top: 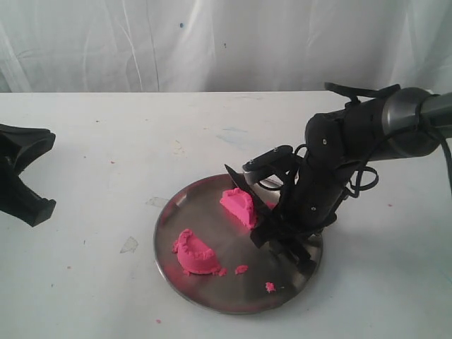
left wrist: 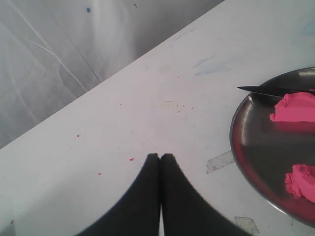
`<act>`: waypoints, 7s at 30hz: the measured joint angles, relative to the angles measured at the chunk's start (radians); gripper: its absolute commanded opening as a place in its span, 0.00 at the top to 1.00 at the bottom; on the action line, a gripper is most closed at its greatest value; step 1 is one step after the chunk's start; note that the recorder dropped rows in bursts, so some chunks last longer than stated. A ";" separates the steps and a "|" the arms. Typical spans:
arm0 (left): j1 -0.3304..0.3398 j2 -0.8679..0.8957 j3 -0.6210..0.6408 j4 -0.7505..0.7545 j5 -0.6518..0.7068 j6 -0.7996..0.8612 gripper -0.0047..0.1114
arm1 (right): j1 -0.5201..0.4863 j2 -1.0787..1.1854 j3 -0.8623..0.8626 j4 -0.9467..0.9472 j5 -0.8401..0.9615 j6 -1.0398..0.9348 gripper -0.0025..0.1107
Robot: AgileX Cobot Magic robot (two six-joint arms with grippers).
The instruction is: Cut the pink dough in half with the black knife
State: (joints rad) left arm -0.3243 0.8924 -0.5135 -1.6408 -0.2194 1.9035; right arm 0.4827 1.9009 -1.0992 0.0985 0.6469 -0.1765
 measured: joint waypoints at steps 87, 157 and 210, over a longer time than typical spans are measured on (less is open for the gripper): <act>0.000 -0.001 0.002 0.000 -0.005 0.000 0.96 | -0.514 -1.895 1.046 -0.174 -0.500 0.289 0.98; 0.437 -0.863 0.202 1.090 0.099 -0.211 0.96 | -0.514 -1.895 1.094 -0.174 -0.291 0.289 0.98; 0.438 -0.888 0.509 1.607 0.455 -1.742 0.96 | -0.514 -1.895 1.094 -0.174 -0.284 0.289 0.98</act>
State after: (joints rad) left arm 0.1136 0.0044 -0.0040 -0.0338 0.2360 0.1613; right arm -0.0309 0.0061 -0.0050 -0.0760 0.3627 0.1123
